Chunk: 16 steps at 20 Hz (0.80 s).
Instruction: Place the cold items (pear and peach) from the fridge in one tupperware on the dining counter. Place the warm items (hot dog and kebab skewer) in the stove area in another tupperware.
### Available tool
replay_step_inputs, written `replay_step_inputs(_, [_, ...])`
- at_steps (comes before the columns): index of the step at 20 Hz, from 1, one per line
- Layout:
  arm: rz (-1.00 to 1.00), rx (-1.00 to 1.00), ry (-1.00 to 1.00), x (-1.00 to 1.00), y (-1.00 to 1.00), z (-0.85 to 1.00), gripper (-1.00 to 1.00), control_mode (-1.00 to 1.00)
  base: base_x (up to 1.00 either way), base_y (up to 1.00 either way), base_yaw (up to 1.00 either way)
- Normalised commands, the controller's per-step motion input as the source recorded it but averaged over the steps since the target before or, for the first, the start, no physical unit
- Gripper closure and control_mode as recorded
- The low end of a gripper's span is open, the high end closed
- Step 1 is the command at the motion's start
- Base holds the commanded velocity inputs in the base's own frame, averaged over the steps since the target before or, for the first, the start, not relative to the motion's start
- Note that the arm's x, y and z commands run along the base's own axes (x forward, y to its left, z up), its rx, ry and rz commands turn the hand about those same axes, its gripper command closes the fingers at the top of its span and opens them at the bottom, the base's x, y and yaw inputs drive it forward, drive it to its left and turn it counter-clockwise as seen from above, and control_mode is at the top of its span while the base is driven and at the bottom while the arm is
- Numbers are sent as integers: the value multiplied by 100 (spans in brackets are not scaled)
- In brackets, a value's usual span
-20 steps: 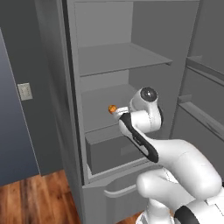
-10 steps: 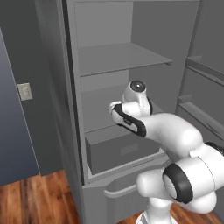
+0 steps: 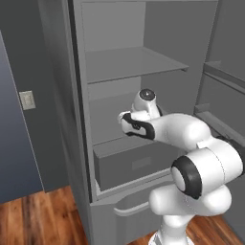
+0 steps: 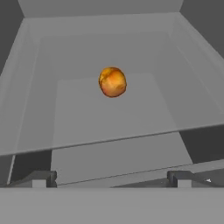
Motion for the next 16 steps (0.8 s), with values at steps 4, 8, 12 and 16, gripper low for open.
replay_step_inputs(4, [0, 0, 4, 49, 0, -7, -100, -100, 0, 0, 0])
replay_step_inputs(8, [0, 0, 5, 23, 0, -16, -100, -100, 0, 0, 0])
replay_step_inputs(12, [0, 0, 8, 39, 0, -18, -100, -100, 0, 0, 0])
replay_step_inputs(16, [0, 0, 6, 45, 0, -17, -100, -100, 0, 0, 0])
